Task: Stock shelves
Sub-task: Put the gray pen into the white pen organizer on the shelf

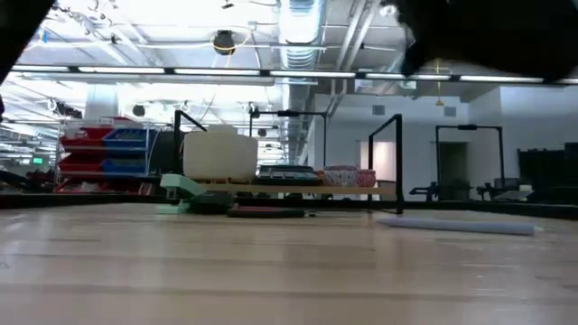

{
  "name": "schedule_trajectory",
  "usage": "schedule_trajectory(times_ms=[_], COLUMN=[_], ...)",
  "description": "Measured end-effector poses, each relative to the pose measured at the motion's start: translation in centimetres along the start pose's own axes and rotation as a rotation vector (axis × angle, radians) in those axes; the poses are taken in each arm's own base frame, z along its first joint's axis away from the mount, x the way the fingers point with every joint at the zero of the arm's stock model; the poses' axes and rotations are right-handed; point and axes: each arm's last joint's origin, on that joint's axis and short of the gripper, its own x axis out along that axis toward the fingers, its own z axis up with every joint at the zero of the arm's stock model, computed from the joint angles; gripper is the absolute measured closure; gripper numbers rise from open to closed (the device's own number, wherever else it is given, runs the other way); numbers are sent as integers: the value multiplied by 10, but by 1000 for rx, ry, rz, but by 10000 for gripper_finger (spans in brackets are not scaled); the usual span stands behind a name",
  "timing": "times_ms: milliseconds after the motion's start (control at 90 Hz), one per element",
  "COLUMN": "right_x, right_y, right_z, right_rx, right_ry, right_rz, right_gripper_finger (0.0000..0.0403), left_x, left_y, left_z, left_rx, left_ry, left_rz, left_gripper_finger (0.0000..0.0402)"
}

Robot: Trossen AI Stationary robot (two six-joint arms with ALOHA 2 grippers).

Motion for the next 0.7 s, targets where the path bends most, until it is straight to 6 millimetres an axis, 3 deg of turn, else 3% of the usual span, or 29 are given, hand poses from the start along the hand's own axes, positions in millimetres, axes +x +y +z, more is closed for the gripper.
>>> schedule_trajectory(times_ms=[378, 700], right_x=[0, -4], right_y=[0, -1], right_z=[0, 12], right_rx=[-5, -16], right_ry=[-2, -6], right_rz=[-3, -7], right_gripper_finger=[84, 84], left_x=[0, -3], left_y=[66, 88], left_z=[4, 5], left_rx=[40, -59], left_ry=[-53, -76], left_rz=[-72, -138], left_gripper_finger=[198, 190])
